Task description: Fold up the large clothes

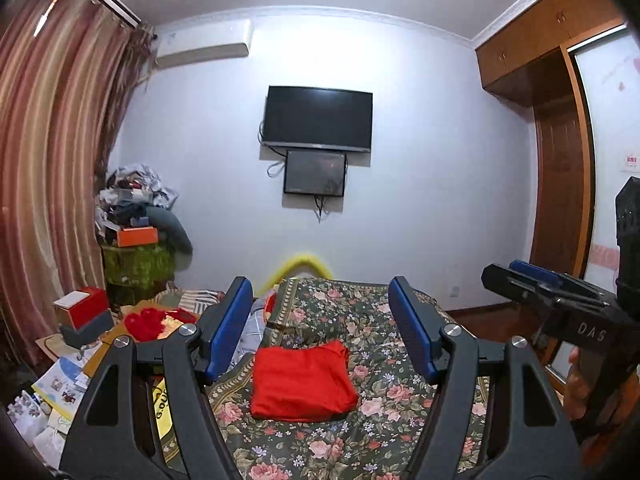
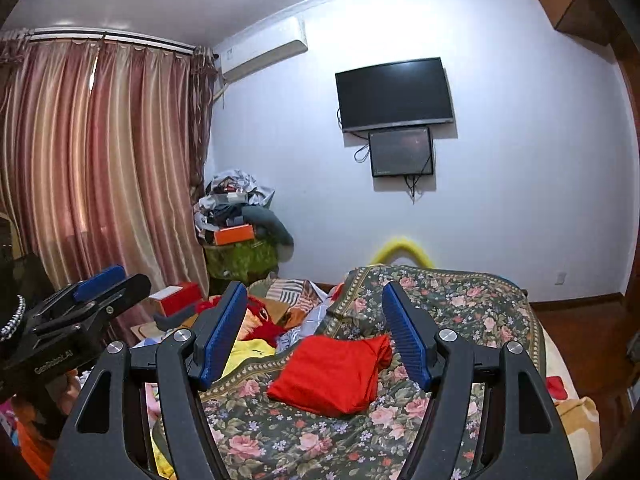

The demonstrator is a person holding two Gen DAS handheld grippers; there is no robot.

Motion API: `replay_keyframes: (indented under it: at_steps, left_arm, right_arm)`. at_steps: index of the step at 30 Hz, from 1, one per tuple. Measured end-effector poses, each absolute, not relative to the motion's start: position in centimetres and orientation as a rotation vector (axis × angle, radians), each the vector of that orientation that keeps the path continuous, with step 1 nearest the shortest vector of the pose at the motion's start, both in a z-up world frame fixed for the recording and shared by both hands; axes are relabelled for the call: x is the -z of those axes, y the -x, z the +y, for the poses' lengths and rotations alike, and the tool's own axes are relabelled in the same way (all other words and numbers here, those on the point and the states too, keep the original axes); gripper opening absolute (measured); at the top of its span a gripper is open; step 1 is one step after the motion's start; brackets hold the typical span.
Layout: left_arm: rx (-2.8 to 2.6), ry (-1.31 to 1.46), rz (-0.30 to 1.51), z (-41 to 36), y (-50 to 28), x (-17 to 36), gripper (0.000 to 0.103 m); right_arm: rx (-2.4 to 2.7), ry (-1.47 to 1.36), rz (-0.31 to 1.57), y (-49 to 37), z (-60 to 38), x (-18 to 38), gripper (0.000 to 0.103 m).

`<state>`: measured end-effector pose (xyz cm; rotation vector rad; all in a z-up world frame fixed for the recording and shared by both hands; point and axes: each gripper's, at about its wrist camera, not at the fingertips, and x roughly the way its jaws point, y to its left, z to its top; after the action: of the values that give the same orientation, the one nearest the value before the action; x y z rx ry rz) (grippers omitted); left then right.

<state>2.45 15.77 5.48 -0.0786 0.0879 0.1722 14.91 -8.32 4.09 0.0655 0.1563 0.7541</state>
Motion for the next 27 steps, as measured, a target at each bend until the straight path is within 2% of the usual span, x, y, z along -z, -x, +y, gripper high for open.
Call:
replay_keyframes:
  at_steps: [2,4,6,11,27]
  left_arm:
    - [-0.183,0.082,0.086,15.5,-1.9,-5.2,0.07]
    - [-0.193,0.089,0.095,15.4,-1.8,-4.9,0.075]
    - [-0.206,0.099,0.104,15.3,-1.5,-4.7,0.09]
    - [-0.233,0.11,0.11,15.2,-1.2,-4.2,0.096]
    - [-0.245,0.141,0.137,15.5,-1.1,-3.3,0.098]
  right_arm:
    - [-0.735,-0.067,0.144,-14.6,-8.2,-3.7,0.085]
    - [-0.711,-0.058,0.129,-14.3,-8.0,-3.5,0.087]
    - [-0.702,-0.039,0.129,-14.0,-7.7,-3.5,0.092]
    - [-0.684,-0.036,0.135,-13.7,-7.9,-3.3,0.103]
    - [-0.672,-0.04,0.164,-13.2,-8.5,-2.3,0.103]
